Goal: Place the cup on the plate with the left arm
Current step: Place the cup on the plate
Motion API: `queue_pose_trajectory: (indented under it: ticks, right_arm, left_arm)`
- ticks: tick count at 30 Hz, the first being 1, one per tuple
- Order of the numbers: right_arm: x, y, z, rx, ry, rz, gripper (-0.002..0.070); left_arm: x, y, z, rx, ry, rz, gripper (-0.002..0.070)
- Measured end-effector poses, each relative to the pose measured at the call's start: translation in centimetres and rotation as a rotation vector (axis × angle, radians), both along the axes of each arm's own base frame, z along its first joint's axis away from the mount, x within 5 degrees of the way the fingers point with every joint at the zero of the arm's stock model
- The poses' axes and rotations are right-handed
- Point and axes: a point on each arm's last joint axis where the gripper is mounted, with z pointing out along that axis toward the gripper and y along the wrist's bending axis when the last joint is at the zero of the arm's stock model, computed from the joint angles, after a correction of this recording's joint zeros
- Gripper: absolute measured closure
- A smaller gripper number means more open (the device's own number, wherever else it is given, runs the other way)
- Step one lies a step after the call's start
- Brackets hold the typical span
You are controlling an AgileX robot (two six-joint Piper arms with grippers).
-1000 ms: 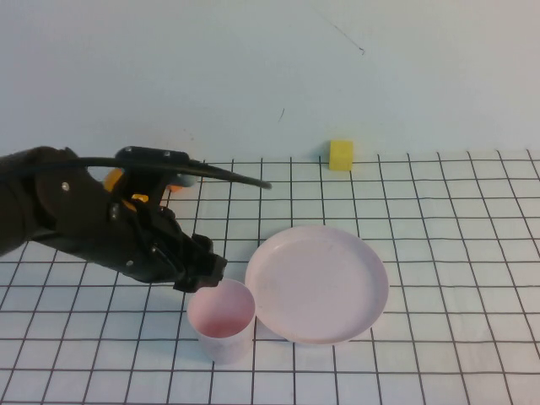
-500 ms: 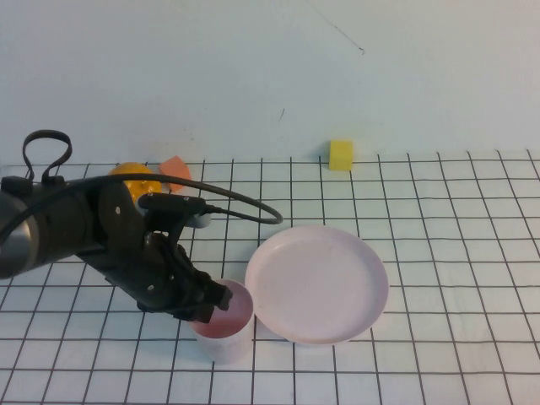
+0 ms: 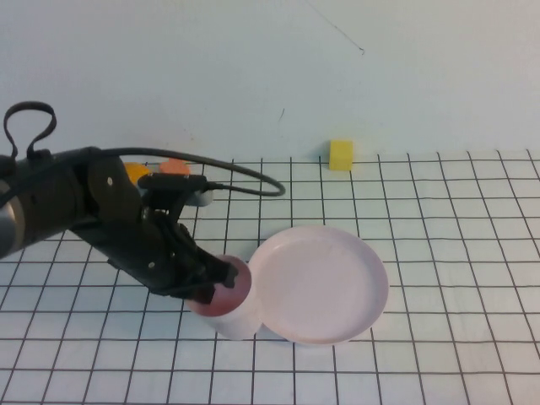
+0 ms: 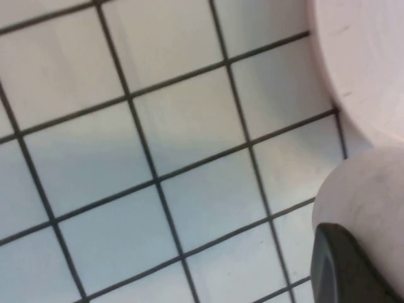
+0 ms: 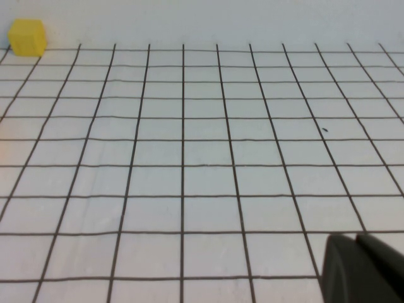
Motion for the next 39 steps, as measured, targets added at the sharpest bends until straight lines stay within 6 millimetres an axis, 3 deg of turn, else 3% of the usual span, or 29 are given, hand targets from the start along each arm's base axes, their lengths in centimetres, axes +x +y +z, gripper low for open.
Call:
queue_pose_trajectory:
  ticks: [7, 10, 18, 24, 35, 39]
  right_arm:
    - [0.0, 0.0, 0.0, 0.0, 0.0, 0.0, 0.0678]
    - [0.0, 0.0, 0.0, 0.0, 0.0, 0.0, 0.0678]
    - [0.0, 0.0, 0.0, 0.0, 0.0, 0.0, 0.0678]
    - [0.0, 0.0, 0.0, 0.0, 0.0, 0.0, 0.0678]
    - [0.0, 0.0, 0.0, 0.0, 0.0, 0.0, 0.0678]
    - [0.0, 0.0, 0.0, 0.0, 0.0, 0.0, 0.0678]
  left_arm:
    - [2.2, -1.7, 4.6, -0.147, -0.089, 0.019, 0.0659]
    - [3.2, -2.9, 5.4, -0.187, -0.128, 0.019, 0.0659]
    - [5.0, -7.0, 2.5, -0.149, -0.094, -0.077, 0.0659]
    - [6.3, -8.9, 0.9, -0.051, -0.12, -0.17, 0.0657]
    - [6.6, -9.3, -0.1, -0.01, -0.094, -0.197, 0.0654]
    - [6.6, -9.2, -0.1, 0.007, -0.113, -0.241, 0.0599]
